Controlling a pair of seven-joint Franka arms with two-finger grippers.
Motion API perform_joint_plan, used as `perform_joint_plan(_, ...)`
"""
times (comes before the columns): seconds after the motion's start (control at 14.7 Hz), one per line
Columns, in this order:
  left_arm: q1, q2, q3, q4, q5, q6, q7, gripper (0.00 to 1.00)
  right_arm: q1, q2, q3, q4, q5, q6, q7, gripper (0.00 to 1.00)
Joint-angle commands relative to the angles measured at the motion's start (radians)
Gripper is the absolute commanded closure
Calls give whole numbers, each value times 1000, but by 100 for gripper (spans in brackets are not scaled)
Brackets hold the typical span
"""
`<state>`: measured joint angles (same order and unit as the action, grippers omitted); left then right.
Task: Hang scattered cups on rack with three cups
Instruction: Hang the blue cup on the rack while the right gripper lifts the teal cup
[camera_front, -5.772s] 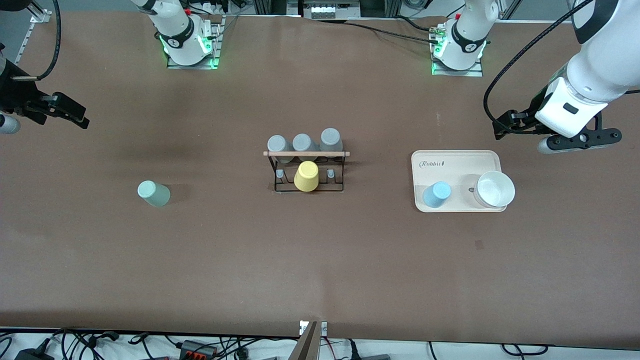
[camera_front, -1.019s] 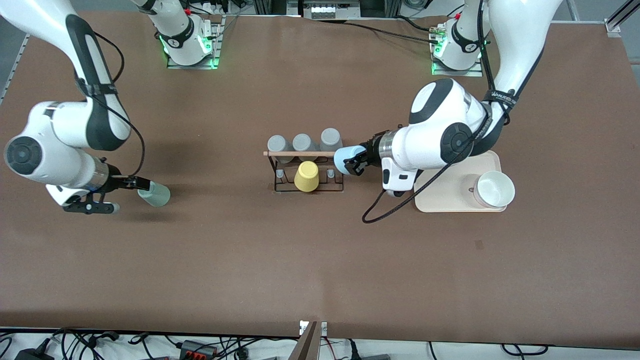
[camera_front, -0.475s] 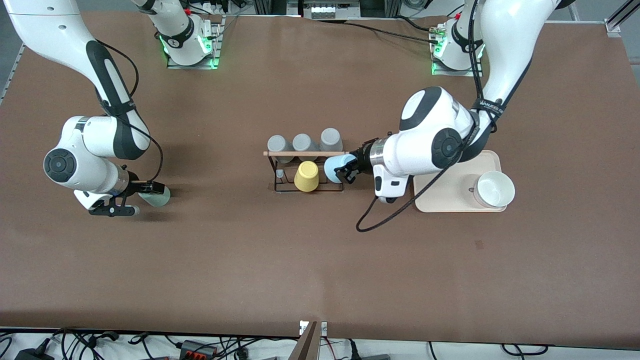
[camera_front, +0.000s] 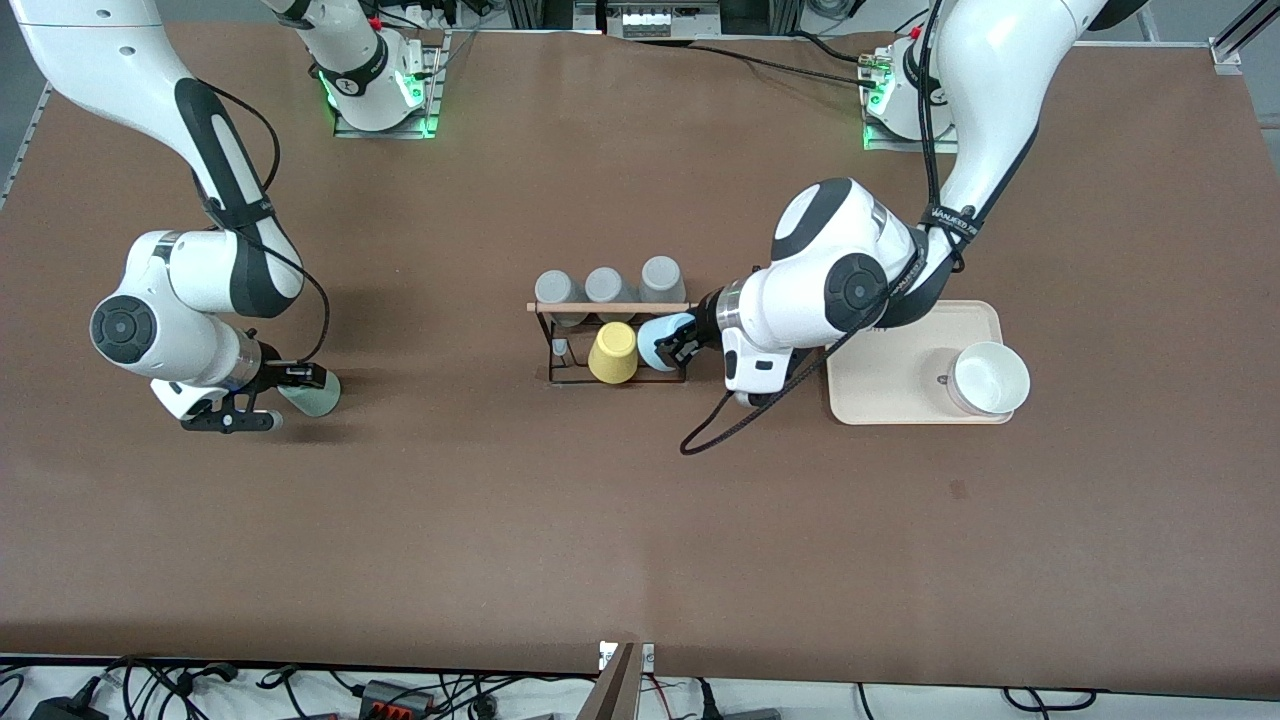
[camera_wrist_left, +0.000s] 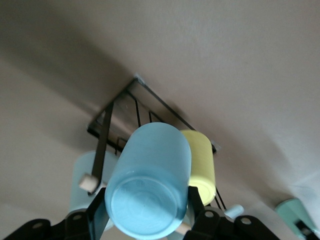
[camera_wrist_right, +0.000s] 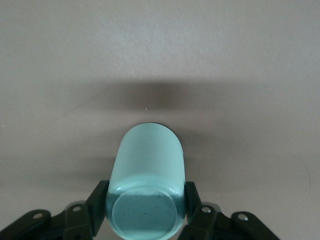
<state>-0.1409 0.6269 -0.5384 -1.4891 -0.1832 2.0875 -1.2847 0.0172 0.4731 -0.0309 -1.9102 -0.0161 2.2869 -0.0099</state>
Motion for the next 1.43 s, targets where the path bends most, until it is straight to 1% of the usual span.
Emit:
perform_joint_plan(0.0,-51,7,8,15,90,-11,-13,99,45,-34,8,81,1,-99,2,64)
perform_joint_plan(0.2,-68,7,11,7,93,-9,-12,97,99,-34,8,222,11,-255,77,64)
perform_joint_plan(0.34,-74,7,9,-9,148,-11,-12,97,145,-33,11,293,22,-338,151,64)
perform_joint_plan(0.48,-91,8,8,-14,201,-11,-13,94,188,-33,13,348,65,-394,218,64)
perform_joint_plan(0.54,-89,10,8,-14,202,-11,-12,81,208,-33,13,367,79,-409,249,64)
perform_joint_plan(0.61,-79,8,9,-13,200,-12,-7,49,228,-33,13,381,84,-418,275,64)
perform_joint_plan(0.68,-66,1,9,-13,202,-18,-1,0,246,-33,13,393,85,-426,307,64)
perform_joint_plan(0.88,21,-48,3,21,203,-95,46,0,312,-33,13,425,87,-448,395,64)
perform_joint_plan(1.09,142,-157,1,24,203,-223,164,0,383,-31,14,454,87,-451,504,64)
perform_joint_plan(1.36,297,-258,3,29,205,-435,540,0,478,-21,14,470,85,-442,648,64)
